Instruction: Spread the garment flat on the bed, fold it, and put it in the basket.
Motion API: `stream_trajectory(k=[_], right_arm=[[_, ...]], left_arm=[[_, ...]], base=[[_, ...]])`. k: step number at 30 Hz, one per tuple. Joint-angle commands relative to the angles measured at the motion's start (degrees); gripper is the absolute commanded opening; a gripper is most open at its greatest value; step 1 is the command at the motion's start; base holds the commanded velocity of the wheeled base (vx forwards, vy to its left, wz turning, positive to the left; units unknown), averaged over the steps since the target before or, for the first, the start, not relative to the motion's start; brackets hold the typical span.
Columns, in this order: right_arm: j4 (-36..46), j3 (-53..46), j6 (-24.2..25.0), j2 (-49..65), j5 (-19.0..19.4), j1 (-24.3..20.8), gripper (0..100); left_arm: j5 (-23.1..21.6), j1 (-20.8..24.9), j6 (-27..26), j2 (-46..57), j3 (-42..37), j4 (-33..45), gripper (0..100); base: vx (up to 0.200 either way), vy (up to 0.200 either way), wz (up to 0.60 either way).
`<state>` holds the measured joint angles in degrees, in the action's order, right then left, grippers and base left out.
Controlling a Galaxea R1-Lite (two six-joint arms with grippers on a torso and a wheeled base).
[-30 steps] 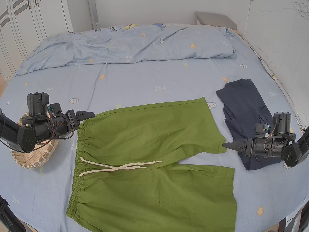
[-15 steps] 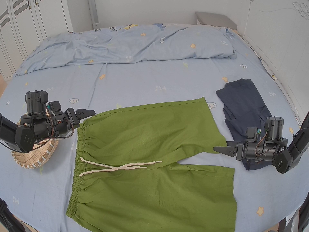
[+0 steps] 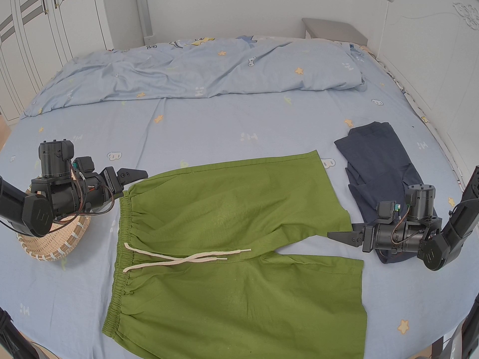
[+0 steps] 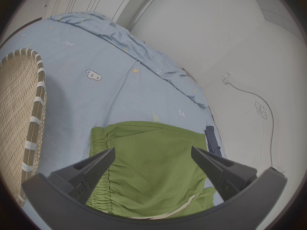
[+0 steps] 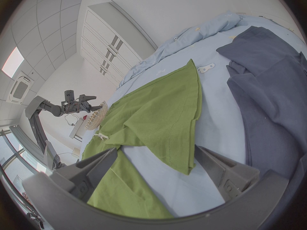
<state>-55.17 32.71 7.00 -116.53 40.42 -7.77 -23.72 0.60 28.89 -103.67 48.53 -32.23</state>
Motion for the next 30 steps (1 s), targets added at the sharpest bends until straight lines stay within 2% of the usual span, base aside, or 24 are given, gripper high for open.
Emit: stream_trajectory(k=[1, 6, 7, 21, 25, 30], right_arm=[[-0.1, 0.5, -0.1, -0.8, 0.0, 0.0, 100], [0.0, 0.9, 0.0, -0.8, 0.0, 0.0, 100], [0.0, 0.9, 0.0, -0.8, 0.0, 0.1, 0], [1.8, 0.8, 0.7, -0.4, 0.0, 0.4, 0], [7.8, 2.2, 3.2, 3.9, 0.0, 1.2, 0], [21.2, 7.6, 4.3, 9.4, 0.1, 3.5, 0]], left_arm=[[0.0, 0.0, 0.0, 0.0, 0.0, 0.0, 100], [0.0, 0.0, 0.0, -0.1, 0.1, 0.0, 100], [0.0, -0.1, 0.0, -0.1, 0.1, 0.0, 100], [-0.1, -0.1, 0.0, -0.7, 0.2, 0.0, 100], [-0.1, -0.1, 0.0, -0.7, 0.3, 0.0, 100], [-0.1, -0.1, 0.0, -0.3, 0.2, 0.0, 100]], base=[[0.0, 0.0, 0.0], [0.0, 0.0, 0.0], [0.0, 0.0, 0.0], [0.0, 0.0, 0.0], [0.0, 0.0, 0.0], [0.0, 0.0, 0.0]])
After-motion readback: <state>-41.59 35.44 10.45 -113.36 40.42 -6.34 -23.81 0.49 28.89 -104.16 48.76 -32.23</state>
